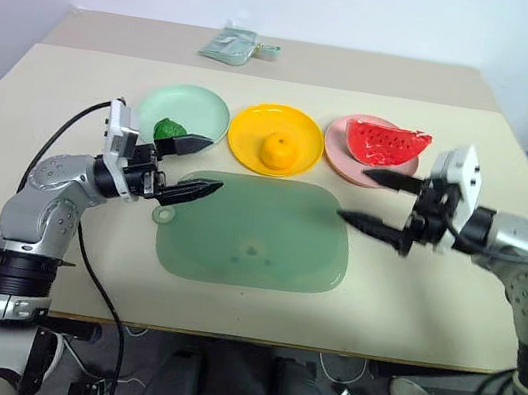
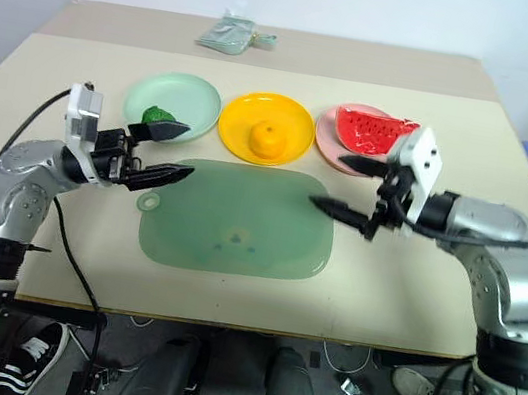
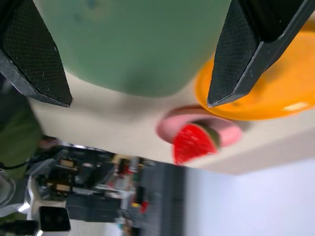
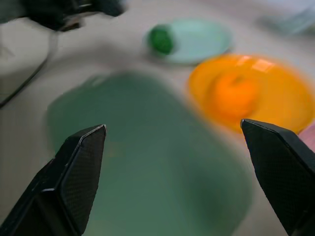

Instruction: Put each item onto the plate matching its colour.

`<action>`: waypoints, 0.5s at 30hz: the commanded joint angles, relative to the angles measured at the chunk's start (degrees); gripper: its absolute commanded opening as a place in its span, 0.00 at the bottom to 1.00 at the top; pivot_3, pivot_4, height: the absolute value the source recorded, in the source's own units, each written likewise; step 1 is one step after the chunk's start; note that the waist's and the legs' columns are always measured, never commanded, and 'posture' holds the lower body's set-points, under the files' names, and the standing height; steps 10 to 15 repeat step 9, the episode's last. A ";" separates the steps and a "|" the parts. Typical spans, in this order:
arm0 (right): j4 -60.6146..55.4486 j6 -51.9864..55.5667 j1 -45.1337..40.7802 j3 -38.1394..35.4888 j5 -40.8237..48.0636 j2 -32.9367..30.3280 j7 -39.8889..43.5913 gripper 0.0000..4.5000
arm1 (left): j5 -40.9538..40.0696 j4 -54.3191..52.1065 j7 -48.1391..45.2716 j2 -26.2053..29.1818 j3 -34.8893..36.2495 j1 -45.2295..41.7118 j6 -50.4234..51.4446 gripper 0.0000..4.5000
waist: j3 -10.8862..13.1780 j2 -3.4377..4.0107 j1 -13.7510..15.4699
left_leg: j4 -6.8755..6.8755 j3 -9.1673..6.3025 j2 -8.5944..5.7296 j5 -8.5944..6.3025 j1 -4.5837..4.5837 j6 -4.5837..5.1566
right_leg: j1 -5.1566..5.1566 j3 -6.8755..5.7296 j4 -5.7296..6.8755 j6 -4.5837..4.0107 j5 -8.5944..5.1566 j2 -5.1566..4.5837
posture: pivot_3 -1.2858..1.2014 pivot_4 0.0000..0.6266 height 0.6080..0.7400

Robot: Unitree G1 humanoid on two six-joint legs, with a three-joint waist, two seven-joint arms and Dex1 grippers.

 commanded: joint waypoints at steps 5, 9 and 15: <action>-8.95 -2.12 10.49 -9.60 4.32 -6.18 4.26 0.99 | 2.25 6.56 -5.45 -1.76 -1.52 -5.15 -5.40 1.00 | 0.00 -0.05 1.43 | 0.13 -0.06 -0.04 0.00 -0.13 0.00 | 0.01 -0.05 -0.05 0.01 0.00 -0.05 | 0.52 0.24 1.00; -9.43 -5.38 14.54 -9.62 3.43 -7.36 5.67 0.99 | 2.95 8.86 -6.51 -1.13 -1.27 -6.36 -6.63 1.00 | -0.01 -0.06 1.69 | 0.16 -0.04 -0.04 -0.02 -0.08 0.03 | 0.05 -0.04 -0.06 0.02 0.01 -0.05 | 0.52 0.24 1.00; -9.43 -5.38 14.54 -9.62 3.43 -7.36 5.67 0.99 | 2.95 8.86 -6.51 -1.13 -1.27 -6.36 -6.63 1.00 | -0.01 -0.06 1.69 | 0.16 -0.04 -0.04 -0.02 -0.08 0.03 | 0.05 -0.04 -0.06 0.02 0.01 -0.05 | 0.52 0.24 1.00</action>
